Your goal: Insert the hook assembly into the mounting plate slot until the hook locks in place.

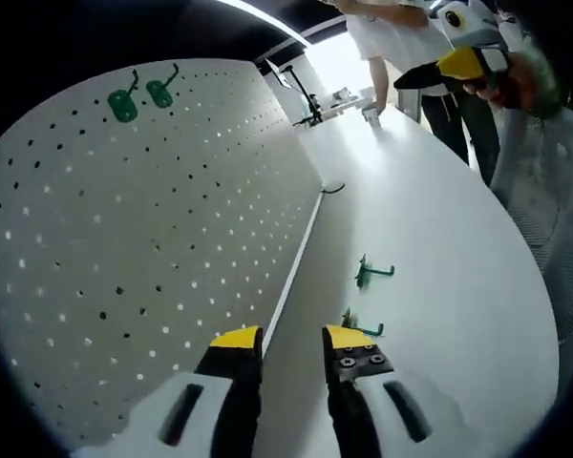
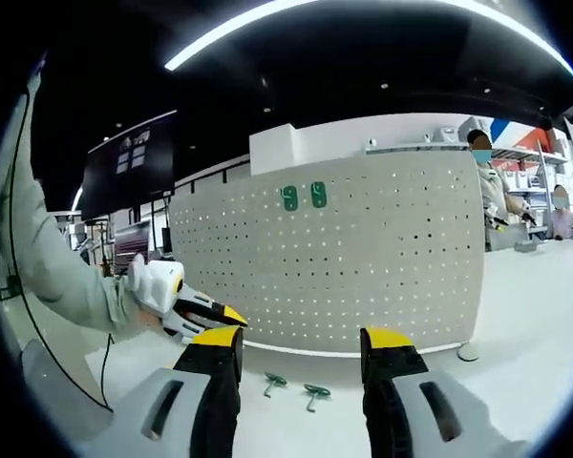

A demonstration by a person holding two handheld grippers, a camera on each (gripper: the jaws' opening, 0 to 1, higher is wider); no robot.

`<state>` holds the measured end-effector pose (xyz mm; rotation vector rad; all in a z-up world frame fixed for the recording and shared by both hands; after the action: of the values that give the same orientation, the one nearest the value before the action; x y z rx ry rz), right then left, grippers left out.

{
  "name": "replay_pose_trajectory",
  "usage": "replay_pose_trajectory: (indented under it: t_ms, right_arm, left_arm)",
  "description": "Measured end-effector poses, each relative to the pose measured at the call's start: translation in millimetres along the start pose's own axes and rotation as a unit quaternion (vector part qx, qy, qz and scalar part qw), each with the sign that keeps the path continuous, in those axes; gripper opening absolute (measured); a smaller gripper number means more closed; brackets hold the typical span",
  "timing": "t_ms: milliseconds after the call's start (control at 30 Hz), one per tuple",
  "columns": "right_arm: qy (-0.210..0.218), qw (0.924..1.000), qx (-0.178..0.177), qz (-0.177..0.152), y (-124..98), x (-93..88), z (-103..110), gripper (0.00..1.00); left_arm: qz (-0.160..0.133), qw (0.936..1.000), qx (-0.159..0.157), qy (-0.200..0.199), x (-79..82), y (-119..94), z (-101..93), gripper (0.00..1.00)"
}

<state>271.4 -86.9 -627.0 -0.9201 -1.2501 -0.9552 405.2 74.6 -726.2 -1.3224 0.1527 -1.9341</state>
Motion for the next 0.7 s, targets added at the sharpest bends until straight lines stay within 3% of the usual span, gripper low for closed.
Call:
replay_pose_trajectory:
  t_ms: [700]
  right_arm:
    - [0.001, 1.0000, -0.009, 0.000, -0.4, -0.3, -4.6, 0.47]
  left_arm:
    - [0.043, 0.9983, -0.037, 0.015, -33.1, 21.4, 3.6, 0.24]
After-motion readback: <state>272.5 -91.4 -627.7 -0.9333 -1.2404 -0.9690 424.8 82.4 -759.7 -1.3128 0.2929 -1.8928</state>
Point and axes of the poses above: the point that each gripper's makers call its tool centre point, and the gripper's own axes: y roughly forward along the fingers, z roughly to its left, x roughly out of its top, the point moved 1 cm from there along -y, roughly backward along the fingers
